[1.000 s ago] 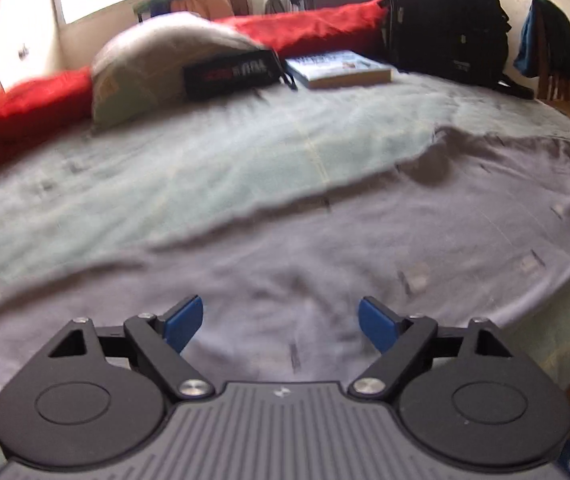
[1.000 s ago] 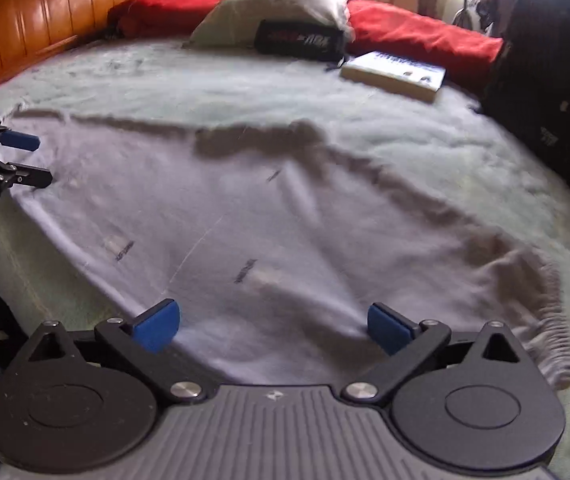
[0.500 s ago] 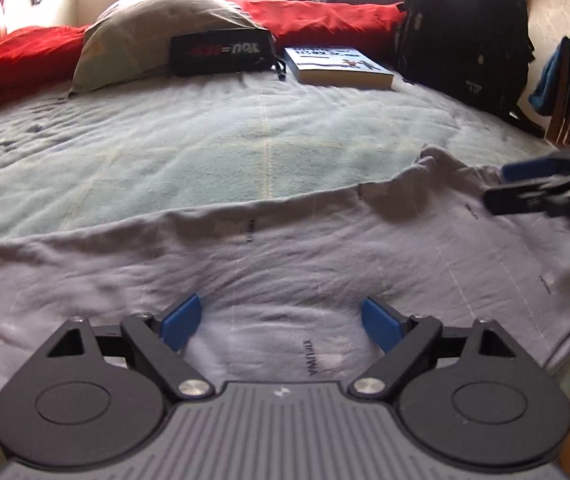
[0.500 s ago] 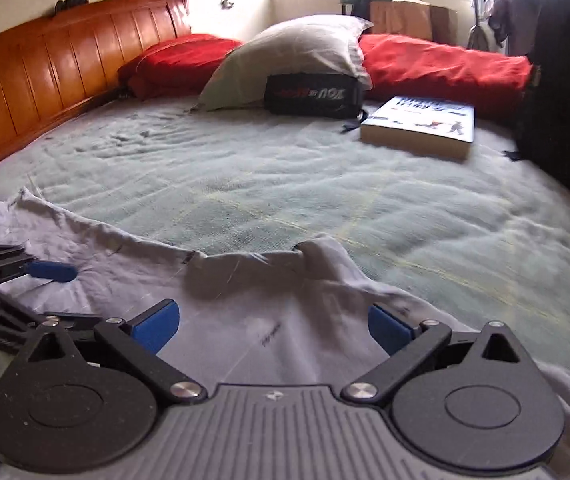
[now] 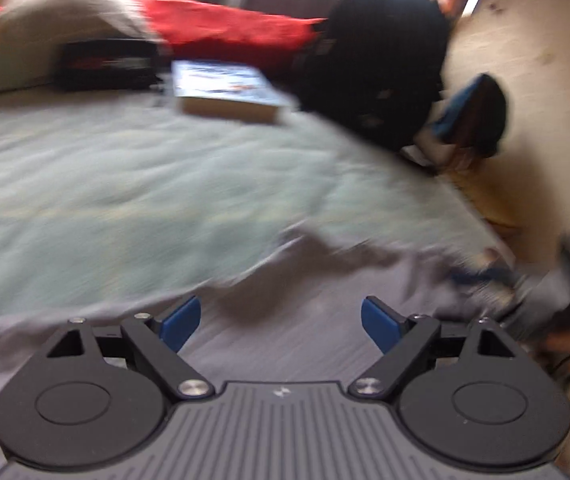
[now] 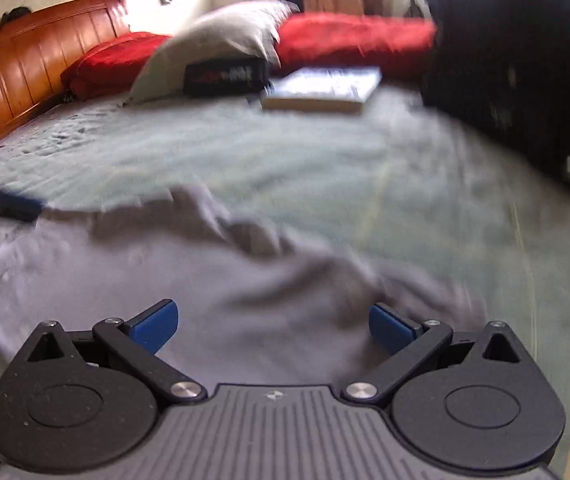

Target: Fold clothes

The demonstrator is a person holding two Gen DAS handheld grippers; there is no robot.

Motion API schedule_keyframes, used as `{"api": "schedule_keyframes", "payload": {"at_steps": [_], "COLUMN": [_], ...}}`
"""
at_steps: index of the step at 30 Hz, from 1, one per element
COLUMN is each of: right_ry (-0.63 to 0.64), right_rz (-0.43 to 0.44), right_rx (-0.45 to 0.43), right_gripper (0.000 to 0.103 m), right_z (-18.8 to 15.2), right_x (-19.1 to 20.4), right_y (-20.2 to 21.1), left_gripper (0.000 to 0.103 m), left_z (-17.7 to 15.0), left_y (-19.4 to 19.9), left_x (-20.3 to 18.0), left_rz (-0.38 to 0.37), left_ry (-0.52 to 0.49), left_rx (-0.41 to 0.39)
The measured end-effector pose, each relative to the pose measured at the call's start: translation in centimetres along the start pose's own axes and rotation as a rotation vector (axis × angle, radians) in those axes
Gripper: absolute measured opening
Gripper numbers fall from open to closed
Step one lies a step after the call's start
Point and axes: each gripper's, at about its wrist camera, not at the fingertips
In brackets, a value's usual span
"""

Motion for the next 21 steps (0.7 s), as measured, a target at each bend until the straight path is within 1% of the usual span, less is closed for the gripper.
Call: {"api": "schedule_keyframes", "payload": {"at_steps": [1,2,5,8,11,13,15,18,20,21], "right_ry": [-0.02,-0.024,-0.003,0.016,0.002,-0.001,0.002,0.005,0.005,0.004], "right_rz": [-0.011,0.007,0.034,0.052,0.068,0.077,0.077,0.076,0.075,0.076], "right_rx": [0.01,-0.01,-0.044,-0.07,-0.083,-0.089,-0.09,-0.094,-0.097,-0.099], "right_gripper": [0.103,0.103,0.103,0.103,0.103,0.103,0.103,0.103,0.103,0.103], "right_z": [-0.8,-1.4,-2.3,-2.9,-3.2,-3.3,-3.2,-3.2,-3.3,-3.3], "right_x": [-1.1,-1.7,-2.2,-2.4,-2.7,-3.0,-2.9,-2.9,-2.9,-2.9], "right_y": [-0.1,0.1,0.3,0.5,0.6,0.5,0.5,0.3,0.3,0.3], "left_gripper": [0.087,0.087,0.087,0.087,0.087,0.087,0.087,0.087,0.087,0.087], "left_z": [0.9,1.7,2.8,3.5,3.7,3.6,3.7,3.9,4.2,4.4], "left_y": [-0.9,-1.9,-5.4,-7.6,-8.6,-8.9,-9.1,-9.2,-9.4,-9.4], "left_x": [-0.2,-0.5,-0.9,-1.1,-0.7,-0.5,-0.4,0.1,0.2,0.4], "left_rz": [-0.039,-0.072,-0.073,-0.1,-0.148,-0.171,-0.175,-0.214,-0.211,-0.233], "left_ry": [-0.003,-0.006,-0.029,-0.04,0.004,0.015,0.022,0.049,0.05,0.064], "left_rx": [-0.009,-0.017,0.003,0.03,0.054,0.058,0.058,0.053,0.049,0.048]}}
Point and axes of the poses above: each gripper's, at about its wrist camera, not at the fingertips, and y roughly against the way its jaws point, x to its left, z to its top, and after that the axes turned 11 degrees about -y, right-handed
